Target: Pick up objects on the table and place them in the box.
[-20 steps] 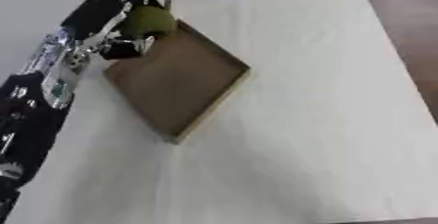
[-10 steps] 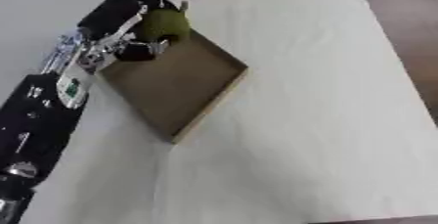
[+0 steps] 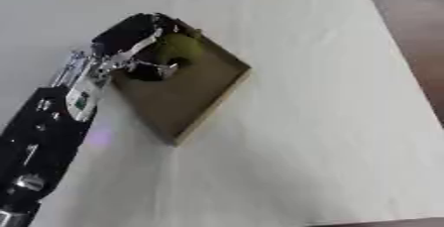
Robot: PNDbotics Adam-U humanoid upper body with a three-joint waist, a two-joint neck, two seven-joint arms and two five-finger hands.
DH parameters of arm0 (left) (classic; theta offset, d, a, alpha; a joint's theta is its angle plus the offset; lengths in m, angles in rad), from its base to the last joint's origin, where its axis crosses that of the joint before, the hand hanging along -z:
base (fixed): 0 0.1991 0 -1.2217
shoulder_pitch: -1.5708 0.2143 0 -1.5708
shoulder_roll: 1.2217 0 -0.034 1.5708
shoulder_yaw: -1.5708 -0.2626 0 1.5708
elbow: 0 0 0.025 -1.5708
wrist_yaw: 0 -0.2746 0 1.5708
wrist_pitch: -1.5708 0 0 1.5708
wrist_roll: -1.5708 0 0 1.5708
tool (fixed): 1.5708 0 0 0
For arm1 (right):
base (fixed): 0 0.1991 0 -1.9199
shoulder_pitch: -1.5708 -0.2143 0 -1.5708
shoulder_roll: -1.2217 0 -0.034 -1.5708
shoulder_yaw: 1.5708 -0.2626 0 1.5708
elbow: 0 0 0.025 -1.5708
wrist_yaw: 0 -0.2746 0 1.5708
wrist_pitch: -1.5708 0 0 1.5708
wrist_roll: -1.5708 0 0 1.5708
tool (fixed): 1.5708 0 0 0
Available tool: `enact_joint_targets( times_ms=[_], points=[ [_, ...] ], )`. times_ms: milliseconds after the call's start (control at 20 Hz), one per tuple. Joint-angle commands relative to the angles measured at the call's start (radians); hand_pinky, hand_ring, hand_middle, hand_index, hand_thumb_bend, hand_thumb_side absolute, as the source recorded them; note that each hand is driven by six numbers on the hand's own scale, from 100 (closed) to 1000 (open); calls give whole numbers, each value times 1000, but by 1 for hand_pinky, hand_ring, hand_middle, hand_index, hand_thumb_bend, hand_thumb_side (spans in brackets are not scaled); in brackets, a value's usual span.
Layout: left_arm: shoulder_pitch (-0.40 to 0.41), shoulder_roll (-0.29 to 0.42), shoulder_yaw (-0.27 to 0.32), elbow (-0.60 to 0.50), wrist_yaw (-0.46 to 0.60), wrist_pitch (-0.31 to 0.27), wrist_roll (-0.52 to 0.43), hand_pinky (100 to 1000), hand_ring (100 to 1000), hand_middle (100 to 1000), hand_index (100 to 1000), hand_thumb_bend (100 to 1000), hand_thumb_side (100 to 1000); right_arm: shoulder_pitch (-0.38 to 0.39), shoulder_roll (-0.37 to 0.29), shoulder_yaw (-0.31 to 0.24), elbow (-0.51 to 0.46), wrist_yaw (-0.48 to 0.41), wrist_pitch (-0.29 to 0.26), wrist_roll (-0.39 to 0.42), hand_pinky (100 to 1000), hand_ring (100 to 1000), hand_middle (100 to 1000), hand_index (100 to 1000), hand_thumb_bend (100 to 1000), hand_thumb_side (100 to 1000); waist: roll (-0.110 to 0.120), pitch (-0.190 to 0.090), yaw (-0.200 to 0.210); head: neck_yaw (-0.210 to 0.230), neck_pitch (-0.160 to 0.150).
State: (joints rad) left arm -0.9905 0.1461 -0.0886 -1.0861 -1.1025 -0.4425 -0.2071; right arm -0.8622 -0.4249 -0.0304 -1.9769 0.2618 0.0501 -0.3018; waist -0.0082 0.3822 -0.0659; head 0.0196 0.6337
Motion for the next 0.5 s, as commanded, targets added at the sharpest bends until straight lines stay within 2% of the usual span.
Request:
enact_joint_targets(
  times_ms=[50,100,150,200,300,350,400,500],
  points=[
    [-7,0,-5,-14,1,-4,-22,617,603,570,817,100,156,-14,-9,-5,-3,-4,-4,0,783,640,543,807,100,572,-1,-21,2,-6,7],
    [-4,-1,-8,-13,-4,-8,-32,655,638,606,844,100,152,-13,-10,-5,-3,-4,-4,0,783,640,543,807,100,572,0,-21,2,-6,8],
    [-2,-1,-11,-13,-13,-14,-45,695,680,647,870,100,200,-13,-10,-5,-3,-4,-4,0,784,640,542,807,100,572,0,-20,3,-6,9],
    [-1,0,-13,-14,-23,-20,-55,757,746,724,896,100,270,-12,-11,-6,-3,-4,-4,0,784,640,542,807,100,572,0,-20,4,-6,10],
    [1,1,-12,-20,-41,-28,-66,757,746,724,896,100,270,-10,-13,-6,-2,-4,-4,-1,784,640,542,807,100,572,1,-20,5,-5,11],
    [1,3,-12,-24,-53,-28,-68,846,821,796,926,121,447,-8,-13,-7,-1,-5,-3,-2,785,640,542,808,100,572,1,-20,6,-2,11],
    [1,4,-12,-29,-70,-27,-68,883,850,824,936,262,551,-7,-14,-7,-1,-5,-3,-3,785,640,542,808,100,572,1,-20,6,1,11],
    [3,5,-13,-38,-112,-27,-61,899,861,827,934,378,656,-6,-14,-8,0,-6,-3,-4,785,640,542,808,100,572,1,-19,8,8,13]
  ],
)
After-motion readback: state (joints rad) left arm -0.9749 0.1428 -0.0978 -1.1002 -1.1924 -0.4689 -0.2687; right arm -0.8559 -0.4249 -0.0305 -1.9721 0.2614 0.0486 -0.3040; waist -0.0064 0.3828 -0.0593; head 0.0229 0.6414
